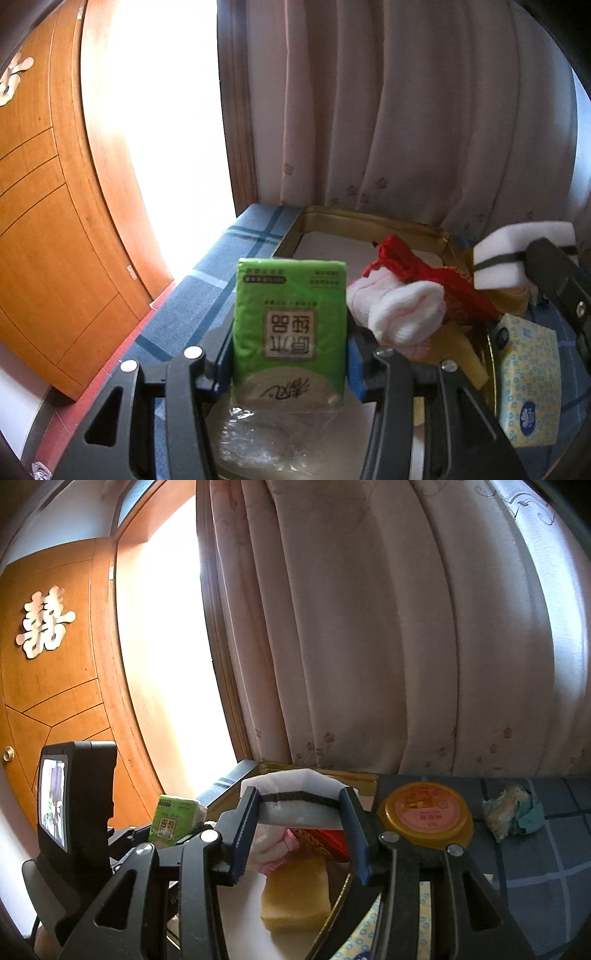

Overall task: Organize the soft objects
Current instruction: 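Carry the sponge and green tissue pack to the tray and release both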

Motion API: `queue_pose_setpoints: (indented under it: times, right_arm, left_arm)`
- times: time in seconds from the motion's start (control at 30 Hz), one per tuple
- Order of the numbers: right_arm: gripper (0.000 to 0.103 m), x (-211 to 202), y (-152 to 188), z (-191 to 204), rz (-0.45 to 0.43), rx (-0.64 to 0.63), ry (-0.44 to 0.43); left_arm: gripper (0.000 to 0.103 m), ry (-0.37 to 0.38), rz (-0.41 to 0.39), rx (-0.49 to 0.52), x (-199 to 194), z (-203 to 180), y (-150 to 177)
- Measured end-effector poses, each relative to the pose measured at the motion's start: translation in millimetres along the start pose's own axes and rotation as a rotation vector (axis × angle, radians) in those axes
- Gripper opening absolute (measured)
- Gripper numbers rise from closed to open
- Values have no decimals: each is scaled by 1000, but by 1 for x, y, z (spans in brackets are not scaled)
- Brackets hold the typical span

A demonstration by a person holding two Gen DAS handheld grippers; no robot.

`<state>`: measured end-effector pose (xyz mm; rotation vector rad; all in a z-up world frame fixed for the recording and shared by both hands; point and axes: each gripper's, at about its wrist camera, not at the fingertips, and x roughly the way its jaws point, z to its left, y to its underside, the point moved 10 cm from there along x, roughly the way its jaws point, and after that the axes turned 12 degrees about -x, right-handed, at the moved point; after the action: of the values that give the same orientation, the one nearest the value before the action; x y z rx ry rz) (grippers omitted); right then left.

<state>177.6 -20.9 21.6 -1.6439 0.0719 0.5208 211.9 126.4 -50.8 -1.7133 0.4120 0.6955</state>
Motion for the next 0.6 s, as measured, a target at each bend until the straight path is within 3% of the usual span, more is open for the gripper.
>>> queue_pose_setpoints:
  times: [0.6]
  right_arm:
    - [47,45,-14,-12,59,72,5]
  left_arm:
    - [48,3,10,19,17,-16,-15]
